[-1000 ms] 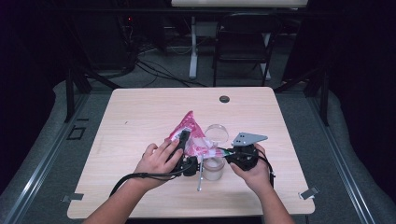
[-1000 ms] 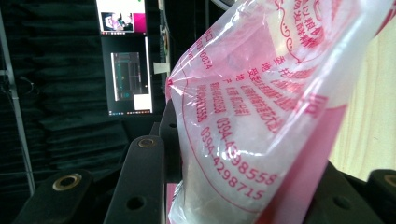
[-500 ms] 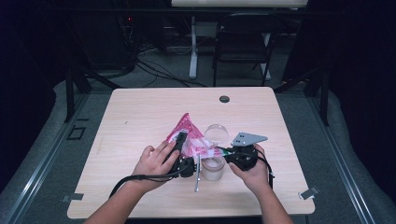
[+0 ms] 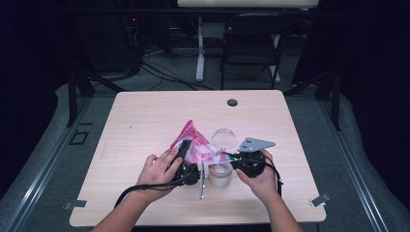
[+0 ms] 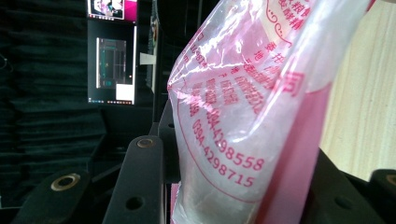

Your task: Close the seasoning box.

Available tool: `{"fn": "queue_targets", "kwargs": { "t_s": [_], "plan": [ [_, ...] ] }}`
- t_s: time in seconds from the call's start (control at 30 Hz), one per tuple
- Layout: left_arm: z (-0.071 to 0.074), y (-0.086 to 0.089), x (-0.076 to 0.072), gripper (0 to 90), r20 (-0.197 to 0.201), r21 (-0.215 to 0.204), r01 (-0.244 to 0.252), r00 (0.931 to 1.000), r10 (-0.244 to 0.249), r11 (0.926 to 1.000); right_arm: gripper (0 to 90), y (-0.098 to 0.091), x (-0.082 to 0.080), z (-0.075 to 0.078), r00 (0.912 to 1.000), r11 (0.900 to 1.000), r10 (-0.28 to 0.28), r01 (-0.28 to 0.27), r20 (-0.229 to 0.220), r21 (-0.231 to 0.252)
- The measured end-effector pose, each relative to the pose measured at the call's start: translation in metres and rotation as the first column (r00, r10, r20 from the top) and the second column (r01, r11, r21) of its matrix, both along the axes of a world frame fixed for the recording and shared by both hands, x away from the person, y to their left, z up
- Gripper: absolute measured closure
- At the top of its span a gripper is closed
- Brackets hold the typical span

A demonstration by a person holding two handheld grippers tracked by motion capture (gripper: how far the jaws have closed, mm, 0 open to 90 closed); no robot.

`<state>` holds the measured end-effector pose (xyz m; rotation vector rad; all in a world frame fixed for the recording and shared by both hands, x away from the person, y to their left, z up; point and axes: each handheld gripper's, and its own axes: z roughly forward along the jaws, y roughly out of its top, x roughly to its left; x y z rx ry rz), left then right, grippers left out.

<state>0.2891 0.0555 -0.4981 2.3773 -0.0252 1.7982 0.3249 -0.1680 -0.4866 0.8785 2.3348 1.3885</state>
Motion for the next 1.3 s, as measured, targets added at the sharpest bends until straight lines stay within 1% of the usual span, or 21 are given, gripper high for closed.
{"fn": "queue_targets", "kwargs": {
  "t_s": [0.03,0.07,0.2,0.27,0.3,0.37,0.43,0.5,0.6,0.63,0.7,0.8,0.83,0.87,0.93,0.97,1.0,1.07,1.23,1.27,1.3],
  "plan": [
    [-0.001,0.000,0.000,64.5,-0.003,-0.003,0.004,1.0000,-0.004,1.0000,90.0,0.000,0.000,0.000,1.0000,1.0000,-0.001,0.001,0.000,0.001],
    [-0.002,0.000,0.000,64.4,-0.003,-0.004,-0.005,1.0000,0.005,1.0000,90.0,0.001,0.000,0.000,1.0000,1.0000,-0.002,0.002,0.001,0.001],
    [-0.007,0.002,0.000,63.9,-0.013,-0.024,-0.008,0.9999,0.008,0.9997,90.0,0.001,0.000,-0.001,1.0000,1.0000,-0.001,0.001,0.002,0.001],
    [-0.009,0.002,0.000,63.8,-0.017,-0.024,-0.013,0.9998,0.013,0.9996,90.0,0.002,0.000,-0.001,1.0000,1.0000,-0.002,0.002,0.002,0.000],
    [-0.010,0.003,0.000,63.8,-0.018,-0.033,-0.014,0.9997,0.014,0.9993,90.0,0.002,0.000,-0.001,1.0000,1.0000,0.000,0.000,0.002,-0.003],
    [-0.011,0.004,0.000,63.9,-0.027,-0.044,-0.017,0.9995,0.016,0.9989,90.0,0.003,0.000,-0.001,1.0000,1.0000,0.001,-0.001,0.004,-0.004],
    [-0.013,0.004,0.000,63.9,-0.036,-0.045,-0.025,0.9991,0.024,0.9987,90.0,0.003,-0.001,-0.001,1.0000,1.0000,0.003,-0.003,0.006,-0.004],
    [-0.015,0.005,0.000,63.9,-0.037,-0.051,-0.028,0.9990,0.026,0.9983,90.0,0.004,-0.001,-0.001,1.0000,1.0000,0.005,-0.005,0.006,-0.006],
    [-0.017,0.005,-0.001,64.1,-0.050,-0.063,-0.037,0.9982,0.033,0.9974,90.0,0.005,-0.001,-0.001,1.0000,0.9999,0.006,-0.006,0.007,-0.011],
    [-0.018,0.006,0.000,64.2,-0.049,-0.071,-0.034,0.9983,0.031,0.9969,90.0,0.005,-0.001,-0.001,0.9999,0.9999,0.008,-0.007,0.007,-0.012],
    [-0.020,0.007,0.000,64.1,-0.067,-0.084,-0.044,0.9970,0.038,0.9955,90.0,0.006,-0.001,-0.002,0.9999,0.9999,0.008,-0.008,0.006,-0.008],
    [-0.022,0.008,0.000,64.3,-0.073,-0.100,-0.051,0.9964,0.044,0.9937,90.0,0.007,-0.002,-0.002,0.9999,0.9999,0.010,-0.010,0.008,-0.012],
    [-0.023,0.008,0.000,64.3,-0.069,-0.107,-0.050,0.9967,0.043,0.9930,90.0,0.007,-0.002,-0.002,0.9999,0.9999,0.011,-0.011,0.009,-0.013],
    [-0.024,0.008,-0.001,64.4,-0.077,-0.110,-0.057,0.9958,0.049,0.9923,90.0,0.008,-0.002,-0.002,0.9999,0.9998,0.013,-0.012,0.009,-0.014],
    [-0.025,0.008,-0.001,64.4,-0.080,-0.117,-0.058,0.9956,0.049,0.9914,90.0,0.008,-0.002,-0.002,0.9998,0.9998,0.014,-0.013,0.011,-0.016],
    [-0.026,0.009,-0.001,64.4,-0.089,-0.126,-0.069,0.9944,0.058,0.9897,90.0,0.008,-0.002,-0.002,0.9998,0.9997,0.017,-0.016,0.010,-0.017],
    [-0.026,0.009,0.000,64.4,-0.082,-0.124,-0.062,0.9952,0.052,0.9903,90.0,0.009,-0.002,-0.002,0.9998,0.9997,0.017,-0.017,0.010,-0.019],
    [-0.028,0.009,0.000,64.5,-0.089,-0.129,-0.065,0.9946,0.054,0.9895,90.0,0.009,-0.002,-0.002,0.9998,0.9996,0.018,-0.017,0.012,-0.021],
    [-0.029,0.010,0.001,65.0,-0.118,-0.147,-0.078,0.9911,0.061,0.9861,89.8,0.009,-0.002,-0.002,0.9997,0.9995,0.022,-0.022,0.012,-0.021],
    [-0.030,0.010,0.001,65.0,-0.117,-0.147,-0.075,0.9914,0.058,0.9863,89.6,0.009,-0.002,-0.002,0.9996,0.9995,0.023,-0.023,0.013,-0.020],
    [-0.031,0.010,0.001,65.1,-0.128,-0.151,-0.081,0.9898,0.062,0.9852,89.5,0.009,-0.002,-0.002,0.9996,0.9995,0.024,-0.024,0.013,-0.021]
  ]
}}
